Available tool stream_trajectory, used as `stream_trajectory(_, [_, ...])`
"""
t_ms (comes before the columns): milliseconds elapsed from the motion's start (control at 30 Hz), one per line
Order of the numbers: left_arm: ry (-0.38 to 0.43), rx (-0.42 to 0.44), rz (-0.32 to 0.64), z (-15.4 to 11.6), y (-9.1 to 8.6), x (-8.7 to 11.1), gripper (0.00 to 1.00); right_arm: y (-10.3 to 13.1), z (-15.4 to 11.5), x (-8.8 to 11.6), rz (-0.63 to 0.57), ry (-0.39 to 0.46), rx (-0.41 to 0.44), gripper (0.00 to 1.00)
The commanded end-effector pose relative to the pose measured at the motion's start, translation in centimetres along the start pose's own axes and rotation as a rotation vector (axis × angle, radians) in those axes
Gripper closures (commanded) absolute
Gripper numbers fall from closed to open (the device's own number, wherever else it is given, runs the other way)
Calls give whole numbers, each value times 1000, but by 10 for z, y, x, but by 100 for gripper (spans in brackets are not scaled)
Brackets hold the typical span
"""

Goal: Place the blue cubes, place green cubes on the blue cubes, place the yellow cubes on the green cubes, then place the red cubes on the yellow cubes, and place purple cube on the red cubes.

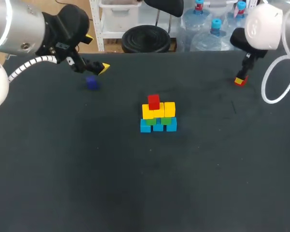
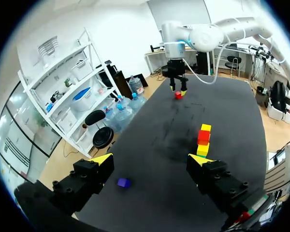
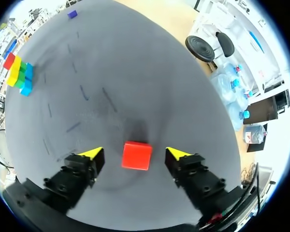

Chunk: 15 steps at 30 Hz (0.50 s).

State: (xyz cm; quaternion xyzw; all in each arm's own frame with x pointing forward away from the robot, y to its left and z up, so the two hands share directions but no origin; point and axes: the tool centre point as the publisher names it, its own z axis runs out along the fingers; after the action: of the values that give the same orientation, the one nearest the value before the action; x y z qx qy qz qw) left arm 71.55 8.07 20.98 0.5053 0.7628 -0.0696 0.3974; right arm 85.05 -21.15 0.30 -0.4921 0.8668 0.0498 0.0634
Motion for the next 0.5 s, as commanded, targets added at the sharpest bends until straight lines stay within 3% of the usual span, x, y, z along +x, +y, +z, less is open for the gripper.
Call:
stream_trajectory(33, [-6,3,2,-1,1,2,0,-1,2,0,1,0,-5,56])
stream_trajectory(267, [-6,3,2,-1,1,2,0,-1,3,1,5,7,-14,62])
stream_trajectory(467, [-6,3,2,-1,1,2,0,4,-4,1,1,7,-13,98])
stream_trajectory(500, [-6,3,2,-1,1,2,0,6,-6,0,-4,7,-12,100])
